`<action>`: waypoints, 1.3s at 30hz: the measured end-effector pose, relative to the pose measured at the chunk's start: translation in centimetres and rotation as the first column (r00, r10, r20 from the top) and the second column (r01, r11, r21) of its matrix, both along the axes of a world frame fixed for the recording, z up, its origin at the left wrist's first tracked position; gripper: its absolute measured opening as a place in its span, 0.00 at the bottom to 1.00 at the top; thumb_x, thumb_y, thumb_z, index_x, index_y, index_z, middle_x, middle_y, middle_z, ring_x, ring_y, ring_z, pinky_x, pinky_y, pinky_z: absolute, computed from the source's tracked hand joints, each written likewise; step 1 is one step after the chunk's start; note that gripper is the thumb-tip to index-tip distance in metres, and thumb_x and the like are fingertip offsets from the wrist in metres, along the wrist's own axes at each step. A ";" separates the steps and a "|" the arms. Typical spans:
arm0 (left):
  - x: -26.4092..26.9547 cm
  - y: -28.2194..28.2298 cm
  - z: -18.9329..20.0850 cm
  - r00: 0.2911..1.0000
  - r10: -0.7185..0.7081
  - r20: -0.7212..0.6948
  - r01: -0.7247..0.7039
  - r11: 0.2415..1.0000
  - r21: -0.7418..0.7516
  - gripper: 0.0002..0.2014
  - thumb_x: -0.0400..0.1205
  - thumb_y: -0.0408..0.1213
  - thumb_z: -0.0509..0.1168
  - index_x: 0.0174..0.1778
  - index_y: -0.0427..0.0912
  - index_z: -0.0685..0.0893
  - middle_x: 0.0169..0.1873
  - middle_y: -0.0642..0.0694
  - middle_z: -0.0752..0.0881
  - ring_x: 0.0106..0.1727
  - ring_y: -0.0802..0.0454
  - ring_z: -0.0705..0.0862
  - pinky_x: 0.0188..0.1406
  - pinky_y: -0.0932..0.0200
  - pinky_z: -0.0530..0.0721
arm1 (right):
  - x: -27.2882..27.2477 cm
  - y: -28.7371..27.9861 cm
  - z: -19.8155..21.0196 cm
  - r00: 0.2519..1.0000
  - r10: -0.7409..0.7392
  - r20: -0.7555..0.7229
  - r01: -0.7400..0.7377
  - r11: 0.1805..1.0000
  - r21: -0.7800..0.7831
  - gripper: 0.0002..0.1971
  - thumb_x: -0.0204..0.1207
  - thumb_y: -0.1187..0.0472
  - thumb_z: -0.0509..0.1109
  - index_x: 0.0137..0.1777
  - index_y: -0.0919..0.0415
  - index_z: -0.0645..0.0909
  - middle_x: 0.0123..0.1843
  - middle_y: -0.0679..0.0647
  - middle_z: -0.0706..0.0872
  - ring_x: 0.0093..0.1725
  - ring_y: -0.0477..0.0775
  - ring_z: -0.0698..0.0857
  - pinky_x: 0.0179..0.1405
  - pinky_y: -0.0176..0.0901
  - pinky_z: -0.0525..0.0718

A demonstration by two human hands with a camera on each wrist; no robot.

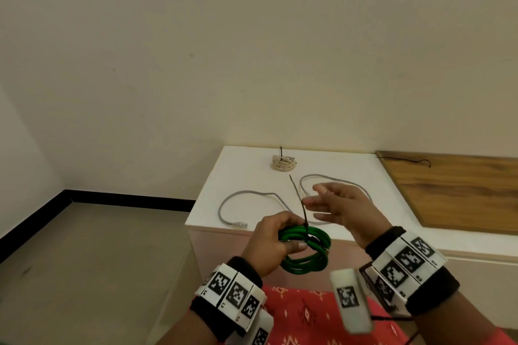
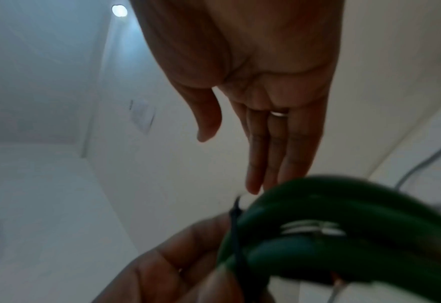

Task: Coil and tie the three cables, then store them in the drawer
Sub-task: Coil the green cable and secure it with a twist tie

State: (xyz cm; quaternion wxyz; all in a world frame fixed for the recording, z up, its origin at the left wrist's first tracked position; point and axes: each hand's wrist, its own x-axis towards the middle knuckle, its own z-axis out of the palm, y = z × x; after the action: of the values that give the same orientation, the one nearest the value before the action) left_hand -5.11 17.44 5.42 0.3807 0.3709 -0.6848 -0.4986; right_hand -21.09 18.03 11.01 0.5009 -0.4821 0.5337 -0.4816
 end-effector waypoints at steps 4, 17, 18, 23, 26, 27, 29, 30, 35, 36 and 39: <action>-0.1 0.0 0.2 1.000 -0.015 0.001 0.015 1.000 -0.003 0.18 0.68 0.23 0.72 0.42 0.53 0.81 0.41 0.51 0.88 0.46 0.52 0.87 0.54 0.57 0.84 | 0.7 0.8 -1.8 0.999 0.045 -0.013 -0.044 0.996 0.073 0.10 0.80 0.61 0.61 0.48 0.67 0.82 0.39 0.59 0.86 0.37 0.52 0.86 0.34 0.37 0.84; -0.7 0.4 0.8 0.990 0.006 0.144 0.006 0.996 -0.084 0.14 0.72 0.28 0.71 0.51 0.44 0.81 0.48 0.46 0.87 0.54 0.49 0.86 0.60 0.54 0.83 | 1.3 0.1 -1.7 0.948 -0.161 0.273 0.145 0.986 0.080 0.17 0.81 0.72 0.56 0.30 0.67 0.77 0.27 0.58 0.84 0.33 0.57 0.80 0.36 0.45 0.78; -0.7 0.4 0.8 0.988 0.034 0.151 -0.019 0.995 -0.099 0.13 0.72 0.29 0.72 0.51 0.43 0.82 0.47 0.46 0.87 0.52 0.49 0.86 0.58 0.54 0.83 | 1.4 0.0 -1.5 0.950 -0.158 0.270 0.144 0.987 0.069 0.17 0.81 0.72 0.56 0.30 0.67 0.77 0.26 0.57 0.84 0.33 0.57 0.80 0.37 0.44 0.77; -0.6 0.0 0.3 0.977 0.197 0.086 -0.189 0.978 -0.088 0.10 0.70 0.32 0.72 0.38 0.52 0.81 0.34 0.49 0.87 0.33 0.56 0.83 0.35 0.58 0.81 | 3.0 0.7 -0.8 0.964 -0.130 0.230 0.142 0.989 -0.033 0.15 0.80 0.73 0.56 0.31 0.65 0.74 0.30 0.58 0.80 0.33 0.54 0.80 0.32 0.36 0.80; -0.4 -0.4 0.1 0.963 0.266 0.051 -0.262 0.963 -0.062 0.10 0.69 0.28 0.72 0.36 0.49 0.83 0.31 0.50 0.85 0.29 0.57 0.81 0.31 0.60 0.79 | 4.1 1.3 -1.2 0.984 -0.154 0.090 0.166 0.976 -0.144 0.13 0.78 0.74 0.59 0.31 0.65 0.74 0.33 0.62 0.80 0.35 0.56 0.79 0.36 0.41 0.79; -0.4 -0.6 0.1 0.962 0.269 0.041 -0.267 0.962 -0.052 0.10 0.69 0.28 0.72 0.35 0.49 0.83 0.31 0.49 0.86 0.29 0.57 0.81 0.30 0.61 0.78 | 4.4 1.4 -1.4 0.984 -0.163 0.079 0.173 0.972 -0.160 0.13 0.77 0.74 0.60 0.31 0.65 0.74 0.34 0.63 0.80 0.37 0.57 0.79 0.37 0.43 0.79; -0.3 -0.8 0.1 0.964 0.265 0.016 -0.264 0.964 -0.037 0.12 0.70 0.26 0.72 0.33 0.50 0.82 0.32 0.47 0.86 0.29 0.57 0.82 0.27 0.64 0.78 | 4.7 1.8 -1.7 0.980 -0.173 0.100 0.188 0.968 -0.168 0.13 0.77 0.75 0.61 0.31 0.65 0.74 0.35 0.64 0.79 0.38 0.59 0.79 0.39 0.44 0.79; -0.3 -0.9 0.1 0.966 0.259 0.008 -0.259 0.965 -0.037 0.12 0.70 0.26 0.71 0.32 0.50 0.82 0.31 0.48 0.86 0.29 0.59 0.82 0.27 0.66 0.77 | 4.8 2.0 -1.8 0.977 -0.176 0.117 0.194 0.967 -0.163 0.14 0.76 0.75 0.61 0.30 0.64 0.74 0.34 0.64 0.79 0.38 0.59 0.79 0.39 0.44 0.79; -0.6 -0.6 -0.7 0.966 0.254 -0.052 -0.256 0.965 -0.049 0.14 0.71 0.27 0.71 0.29 0.53 0.82 0.27 0.53 0.86 0.31 0.61 0.85 0.29 0.69 0.79 | 5.2 2.9 -2.9 0.974 -0.192 0.121 0.210 0.965 -0.160 0.12 0.75 0.75 0.62 0.31 0.66 0.75 0.32 0.63 0.78 0.34 0.53 0.76 0.35 0.39 0.75; -0.6 -0.6 -0.8 0.969 0.241 -0.052 -0.243 0.968 -0.053 0.13 0.72 0.28 0.71 0.29 0.53 0.82 0.27 0.53 0.86 0.32 0.61 0.85 0.31 0.68 0.81 | 5.2 3.1 -3.1 0.973 -0.193 0.124 0.212 0.965 -0.157 0.11 0.75 0.75 0.62 0.31 0.67 0.76 0.32 0.63 0.79 0.33 0.52 0.76 0.34 0.37 0.75; -0.2 -0.8 -0.8 0.986 0.161 -0.034 -0.162 0.986 -0.026 0.12 0.72 0.25 0.70 0.33 0.50 0.82 0.30 0.53 0.86 0.30 0.65 0.84 0.31 0.70 0.79 | 4.5 2.8 -3.2 0.973 -0.167 0.161 0.192 0.969 -0.154 0.10 0.77 0.73 0.61 0.34 0.68 0.77 0.33 0.62 0.81 0.30 0.44 0.81 0.29 0.27 0.78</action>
State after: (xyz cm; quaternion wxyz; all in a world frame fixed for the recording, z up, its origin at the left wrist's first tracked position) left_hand -5.28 16.65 4.62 0.4358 0.4117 -0.6535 -0.4621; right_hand -16.62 20.85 7.84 0.4502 -0.4356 0.4944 -0.6026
